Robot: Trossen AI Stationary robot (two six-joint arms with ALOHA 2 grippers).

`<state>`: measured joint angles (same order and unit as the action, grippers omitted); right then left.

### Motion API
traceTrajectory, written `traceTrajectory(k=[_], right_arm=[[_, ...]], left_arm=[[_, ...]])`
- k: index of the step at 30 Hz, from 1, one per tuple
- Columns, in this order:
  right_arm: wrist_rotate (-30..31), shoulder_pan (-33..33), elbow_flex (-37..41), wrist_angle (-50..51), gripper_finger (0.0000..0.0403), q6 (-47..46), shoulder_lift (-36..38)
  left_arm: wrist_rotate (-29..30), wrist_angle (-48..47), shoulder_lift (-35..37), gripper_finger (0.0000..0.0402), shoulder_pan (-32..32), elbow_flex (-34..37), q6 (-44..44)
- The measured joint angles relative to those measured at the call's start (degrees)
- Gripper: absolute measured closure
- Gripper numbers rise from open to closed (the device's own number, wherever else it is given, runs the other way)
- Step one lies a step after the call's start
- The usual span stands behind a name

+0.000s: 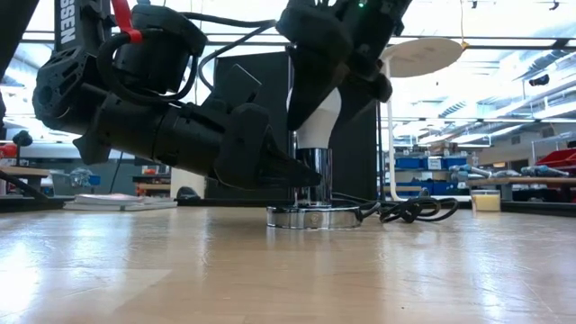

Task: Screw lightbulb
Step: Remove the lightbulb from the silver lamp

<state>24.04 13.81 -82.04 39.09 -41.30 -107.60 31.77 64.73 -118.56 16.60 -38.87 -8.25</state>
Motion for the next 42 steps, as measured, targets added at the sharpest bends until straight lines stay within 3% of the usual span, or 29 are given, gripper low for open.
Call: traceTrajectory(k=[7,18,25,30,42], right_arm=[[-2.71,-0.25,-0.22,0.81,0.0045,-3.48,0.4],[-3.2,-0.23,-0.24,-0.04,0.015,-0.36,0.4],[-3.81,-0.29,-0.27,-0.04,0.0137,1.51,0.4],[-5.01,-0.4,-0.33,-0.08,0.0143,9.47,0.4],[-13.3,-4.05,-0.28,0.38,0.0147,40.61,2.2]], left_arm=[[0.07,-0.03,0.0,0.0213,-0.04,0.02,0.02],[0.09,-0.26,0.0,0.0213,-0.04,0.02,0.0],[0.11,-0.35,0.0,0.0213,-0.07,0.02,0.02],[0.13,-0.37,0.0,0.0213,-0.07,0.02,0.05],[0.58,-0.25,0.03,0.0213,-0.14,-0.01,0.79]])
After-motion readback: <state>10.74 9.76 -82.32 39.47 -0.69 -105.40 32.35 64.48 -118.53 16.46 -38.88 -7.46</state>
